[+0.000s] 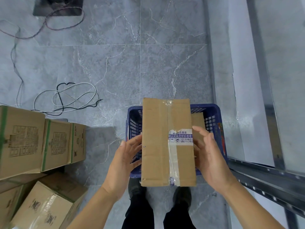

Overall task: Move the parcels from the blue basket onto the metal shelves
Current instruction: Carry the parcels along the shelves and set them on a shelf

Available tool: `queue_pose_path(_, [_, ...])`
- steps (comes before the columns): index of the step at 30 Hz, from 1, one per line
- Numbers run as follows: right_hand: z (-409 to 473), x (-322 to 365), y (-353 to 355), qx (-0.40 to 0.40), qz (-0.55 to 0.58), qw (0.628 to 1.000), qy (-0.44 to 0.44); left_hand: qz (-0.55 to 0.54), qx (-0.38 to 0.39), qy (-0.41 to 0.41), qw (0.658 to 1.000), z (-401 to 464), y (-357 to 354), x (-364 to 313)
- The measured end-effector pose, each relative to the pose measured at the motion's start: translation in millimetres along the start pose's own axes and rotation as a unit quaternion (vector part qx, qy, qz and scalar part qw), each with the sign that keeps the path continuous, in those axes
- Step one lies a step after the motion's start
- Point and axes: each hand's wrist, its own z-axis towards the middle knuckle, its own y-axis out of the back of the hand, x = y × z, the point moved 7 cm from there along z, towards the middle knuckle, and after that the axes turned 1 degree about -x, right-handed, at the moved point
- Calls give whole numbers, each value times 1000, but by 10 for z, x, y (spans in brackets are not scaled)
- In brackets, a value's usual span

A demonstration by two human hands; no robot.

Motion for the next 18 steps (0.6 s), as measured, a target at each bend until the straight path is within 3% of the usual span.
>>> queue_pose_path(8, [-118,-66,45,-1,-15,1000,4,104,19,25,994,-74,-25,-82])
queue_pose_path(11, [-146,-82,102,-26,16,1000,2,130,13,-11,991,-99,38,-180])
queue_pose_path(15, [-172,-27,46,-46,20,999,4,48,-8,-64,997,-153,128,-258])
queue_pose_path(18, [-167,3,83,-75,-18,997,10,-5,-30,-39,999,-145,247,-194])
